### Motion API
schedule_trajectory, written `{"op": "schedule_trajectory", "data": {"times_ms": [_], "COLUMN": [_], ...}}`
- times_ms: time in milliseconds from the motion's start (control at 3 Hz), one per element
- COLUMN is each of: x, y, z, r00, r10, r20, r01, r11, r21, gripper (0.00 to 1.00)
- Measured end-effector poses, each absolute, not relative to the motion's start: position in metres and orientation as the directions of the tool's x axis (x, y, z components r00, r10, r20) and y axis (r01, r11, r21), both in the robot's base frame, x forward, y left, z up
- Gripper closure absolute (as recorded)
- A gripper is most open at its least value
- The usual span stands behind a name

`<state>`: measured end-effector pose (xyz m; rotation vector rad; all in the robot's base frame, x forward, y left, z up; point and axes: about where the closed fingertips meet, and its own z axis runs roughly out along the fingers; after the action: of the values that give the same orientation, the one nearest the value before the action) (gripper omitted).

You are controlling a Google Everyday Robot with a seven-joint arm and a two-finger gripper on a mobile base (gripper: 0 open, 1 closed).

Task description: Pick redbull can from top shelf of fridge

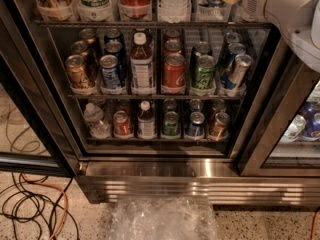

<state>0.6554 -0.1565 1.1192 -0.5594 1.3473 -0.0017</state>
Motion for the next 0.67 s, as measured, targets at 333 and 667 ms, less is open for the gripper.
{"op": "schedule_trajectory", "data": {"times_ms": [333,667], "x": [0.639,0.612], "y": [-0.144,-0.085], "z": [1.141,1.147], "r00": [0.296,0.303], "r10": [-0.292,-0.281], "r20": [-0.909,-0.910], "r01": [-0.325,-0.435], "r11": [0.864,0.809], "r21": [-0.384,-0.395], "gripper": [1.00,1.00]}}
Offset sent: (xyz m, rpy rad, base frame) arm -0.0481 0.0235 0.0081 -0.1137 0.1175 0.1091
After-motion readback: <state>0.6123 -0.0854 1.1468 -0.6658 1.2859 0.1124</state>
